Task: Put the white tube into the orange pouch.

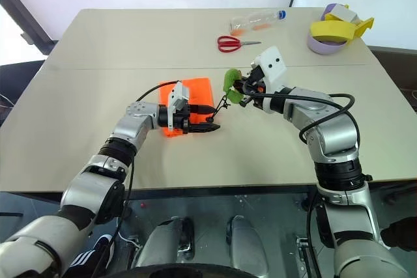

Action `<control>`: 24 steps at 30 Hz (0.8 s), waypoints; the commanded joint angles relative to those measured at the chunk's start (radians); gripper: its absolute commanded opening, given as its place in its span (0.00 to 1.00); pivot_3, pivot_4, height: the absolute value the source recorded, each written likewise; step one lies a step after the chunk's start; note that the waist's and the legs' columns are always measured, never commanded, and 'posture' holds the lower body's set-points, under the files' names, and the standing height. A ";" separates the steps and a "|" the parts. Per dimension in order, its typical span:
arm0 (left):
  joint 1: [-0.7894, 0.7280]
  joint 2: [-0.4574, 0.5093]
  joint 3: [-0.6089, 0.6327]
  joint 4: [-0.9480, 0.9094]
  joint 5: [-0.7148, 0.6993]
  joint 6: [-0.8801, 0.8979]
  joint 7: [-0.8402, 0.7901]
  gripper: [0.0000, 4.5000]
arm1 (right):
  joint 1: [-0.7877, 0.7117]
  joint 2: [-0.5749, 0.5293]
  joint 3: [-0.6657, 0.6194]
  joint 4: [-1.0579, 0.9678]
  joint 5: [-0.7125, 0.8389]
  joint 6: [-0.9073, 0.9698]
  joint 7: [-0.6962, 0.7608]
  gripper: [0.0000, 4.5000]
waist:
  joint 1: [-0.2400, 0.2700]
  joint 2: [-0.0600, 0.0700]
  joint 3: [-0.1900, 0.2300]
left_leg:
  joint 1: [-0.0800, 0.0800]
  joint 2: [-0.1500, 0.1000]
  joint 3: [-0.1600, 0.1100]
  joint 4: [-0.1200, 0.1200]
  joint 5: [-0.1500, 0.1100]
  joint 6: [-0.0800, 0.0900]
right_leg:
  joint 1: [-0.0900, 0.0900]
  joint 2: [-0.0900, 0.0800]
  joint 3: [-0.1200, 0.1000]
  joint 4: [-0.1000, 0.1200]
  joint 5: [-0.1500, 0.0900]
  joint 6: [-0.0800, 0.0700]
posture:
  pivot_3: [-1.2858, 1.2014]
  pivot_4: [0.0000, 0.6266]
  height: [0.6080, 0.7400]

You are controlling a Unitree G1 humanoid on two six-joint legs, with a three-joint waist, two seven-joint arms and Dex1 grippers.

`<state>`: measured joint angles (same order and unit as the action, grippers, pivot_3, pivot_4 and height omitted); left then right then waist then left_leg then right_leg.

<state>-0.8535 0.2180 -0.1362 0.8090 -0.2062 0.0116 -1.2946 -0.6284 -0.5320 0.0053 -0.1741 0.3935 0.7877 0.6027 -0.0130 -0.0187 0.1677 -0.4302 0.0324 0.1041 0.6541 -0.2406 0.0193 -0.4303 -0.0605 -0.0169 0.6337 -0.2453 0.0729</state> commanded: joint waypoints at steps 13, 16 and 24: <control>0.115 0.053 0.007 -0.252 0.028 -0.069 0.111 0.20 | -0.012 0.001 -0.009 -0.032 -0.009 -0.006 -0.014 0.00 | -0.002 0.000 0.000 | 0.000 0.000 0.000 0.000 0.000 0.000 | 0.000 -0.001 0.000 0.000 0.000 0.000 | 0.52 0.24 1.00; 0.164 0.060 0.015 -0.316 0.097 -0.249 0.237 0.20 | -0.013 0.011 -0.012 -0.042 -0.002 0.007 -0.027 0.00 | 0.000 0.000 0.000 | 0.000 0.000 0.000 0.000 0.000 0.000 | 0.000 -0.002 0.000 0.001 0.000 0.000 | 0.52 0.24 1.00; 0.306 0.050 -0.028 -0.440 0.474 -0.552 0.759 0.20 | 0.042 0.038 0.017 -0.084 -0.013 0.013 -0.059 0.00 | 0.003 0.000 0.000 | 0.000 0.000 0.000 0.000 0.000 0.000 | 0.000 -0.004 0.001 0.000 0.001 0.001 | 0.52 0.24 1.00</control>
<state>-0.5561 0.2745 -0.1525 0.4120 0.2048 -0.5040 -0.6294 -0.5789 -0.4976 0.0340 -0.2168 0.3756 0.8042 0.5536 -0.0099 -0.0186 0.1676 -0.4297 0.0322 0.1046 0.6540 -0.2406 0.0193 -0.4299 -0.0644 -0.0156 0.6340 -0.2443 0.0739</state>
